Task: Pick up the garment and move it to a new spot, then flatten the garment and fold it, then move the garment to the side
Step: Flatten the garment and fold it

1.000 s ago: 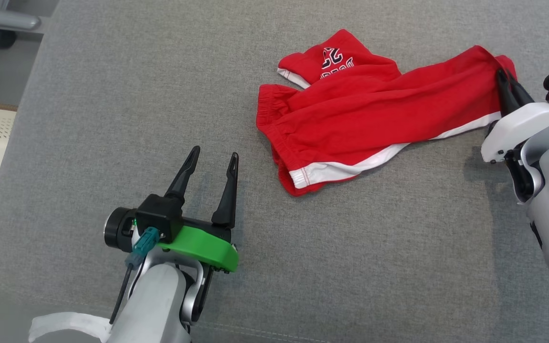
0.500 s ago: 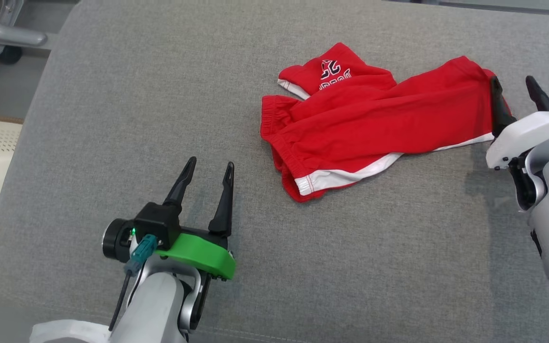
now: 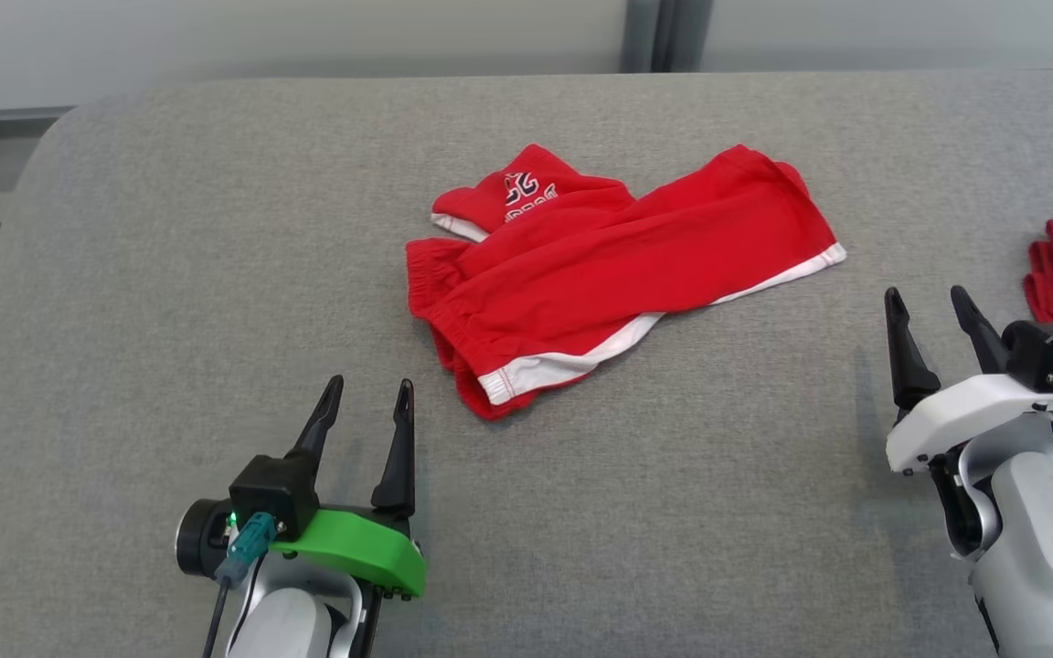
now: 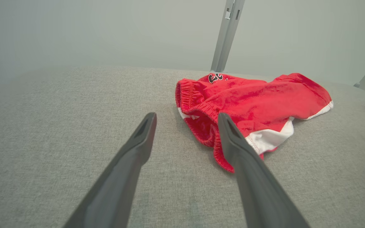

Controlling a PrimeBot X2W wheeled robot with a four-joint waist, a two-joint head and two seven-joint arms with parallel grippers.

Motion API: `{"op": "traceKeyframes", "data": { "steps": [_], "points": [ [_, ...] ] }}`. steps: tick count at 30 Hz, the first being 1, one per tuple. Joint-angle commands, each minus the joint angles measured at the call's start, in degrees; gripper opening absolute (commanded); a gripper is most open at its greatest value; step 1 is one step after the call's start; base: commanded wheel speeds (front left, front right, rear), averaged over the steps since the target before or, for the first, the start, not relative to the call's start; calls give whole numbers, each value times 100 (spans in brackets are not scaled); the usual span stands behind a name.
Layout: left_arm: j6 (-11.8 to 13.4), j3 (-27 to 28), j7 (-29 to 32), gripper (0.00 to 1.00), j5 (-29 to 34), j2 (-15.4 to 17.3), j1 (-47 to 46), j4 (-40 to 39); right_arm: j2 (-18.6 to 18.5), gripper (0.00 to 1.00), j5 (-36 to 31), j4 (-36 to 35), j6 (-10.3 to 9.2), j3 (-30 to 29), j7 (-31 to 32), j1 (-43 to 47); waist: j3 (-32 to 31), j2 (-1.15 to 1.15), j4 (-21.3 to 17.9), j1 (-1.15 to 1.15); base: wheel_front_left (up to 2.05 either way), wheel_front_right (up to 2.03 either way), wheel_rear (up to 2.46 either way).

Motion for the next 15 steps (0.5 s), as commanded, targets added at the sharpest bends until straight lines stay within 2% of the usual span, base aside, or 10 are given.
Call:
{"op": "traceKeyframes", "data": {
  "steps": [1,8,15],
  "points": [
    [-32,-15,5,100,35,12,75,26,13,100,-25,-69,-10,-23,-13,125,-208,0,-353,0,0,0,0],
    [-71,-222,5,100,-107,13,-75,405,135,100,-3,-382,-10,-79,-13,380,39,0,-796,0,0,0,0],
    [-79,-322,5,100,-312,16,-181,710,100,100,2,-479,-10,-182,-13,358,199,0,-1147,0,0,0,0]
  ]
}}
